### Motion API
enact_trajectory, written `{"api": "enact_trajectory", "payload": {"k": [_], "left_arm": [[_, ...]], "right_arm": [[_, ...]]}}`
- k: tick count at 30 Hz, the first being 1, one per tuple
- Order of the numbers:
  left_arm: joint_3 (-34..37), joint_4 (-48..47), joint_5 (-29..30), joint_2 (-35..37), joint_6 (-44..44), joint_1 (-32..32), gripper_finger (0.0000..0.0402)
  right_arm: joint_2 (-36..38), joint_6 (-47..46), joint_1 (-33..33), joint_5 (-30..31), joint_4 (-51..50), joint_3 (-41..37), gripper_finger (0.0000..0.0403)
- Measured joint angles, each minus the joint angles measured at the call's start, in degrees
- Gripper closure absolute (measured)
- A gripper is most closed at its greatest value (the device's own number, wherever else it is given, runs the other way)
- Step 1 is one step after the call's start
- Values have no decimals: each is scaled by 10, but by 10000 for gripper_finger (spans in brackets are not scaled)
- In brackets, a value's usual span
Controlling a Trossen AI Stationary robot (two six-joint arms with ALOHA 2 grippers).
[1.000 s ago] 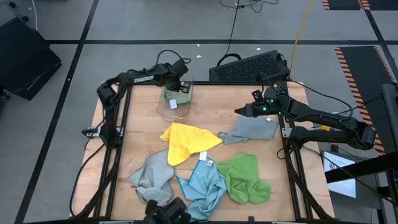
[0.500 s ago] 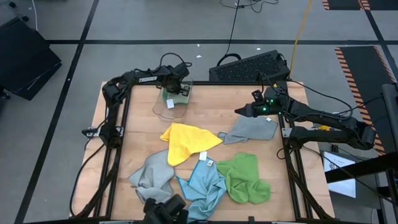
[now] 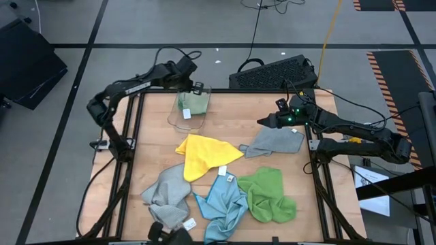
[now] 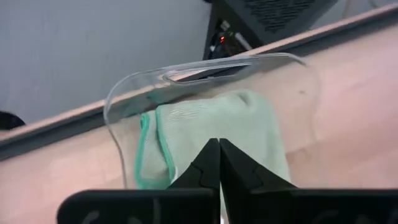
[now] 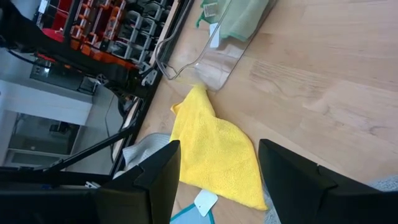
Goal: Fold microfiber towels
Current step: Fold the blue microfiber cloth
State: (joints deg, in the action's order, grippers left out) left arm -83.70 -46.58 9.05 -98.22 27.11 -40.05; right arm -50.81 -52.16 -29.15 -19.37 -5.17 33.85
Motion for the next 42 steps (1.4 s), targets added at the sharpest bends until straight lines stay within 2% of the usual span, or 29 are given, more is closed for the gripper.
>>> {"api": "enact_trajectory", "payload": {"k": [7, 13, 17, 23, 28, 34, 36, 41, 42], "left_arm": [[0, -40, 0, 85, -15, 63, 398], [0, -42, 0, 144, -19, 142, 387], [0, -43, 0, 167, -18, 200, 383], [-1, -70, 1, 174, -26, 284, 397], [53, -71, 33, 193, 21, 332, 393], [126, -36, 32, 261, 54, 358, 386], [144, -25, 11, 287, 67, 364, 393], [162, -29, -139, 311, 67, 412, 393], [162, -41, -152, 311, 63, 428, 388]], "right_arm": [[0, 8, 0, -1, -1, 0, 195], [0, 23, 0, -1, -5, 0, 195], [0, 39, 0, -1, -7, 0, 195], [0, 50, 0, -2, -7, 0, 195], [0, 45, 23, 0, -3, 0, 195], [0, 35, 68, 30, -7, 0, 195], [0, 33, 81, 31, -8, 0, 195], [0, 35, 110, 35, -12, 0, 195], [0, 35, 114, 40, -15, 0, 195]]}}
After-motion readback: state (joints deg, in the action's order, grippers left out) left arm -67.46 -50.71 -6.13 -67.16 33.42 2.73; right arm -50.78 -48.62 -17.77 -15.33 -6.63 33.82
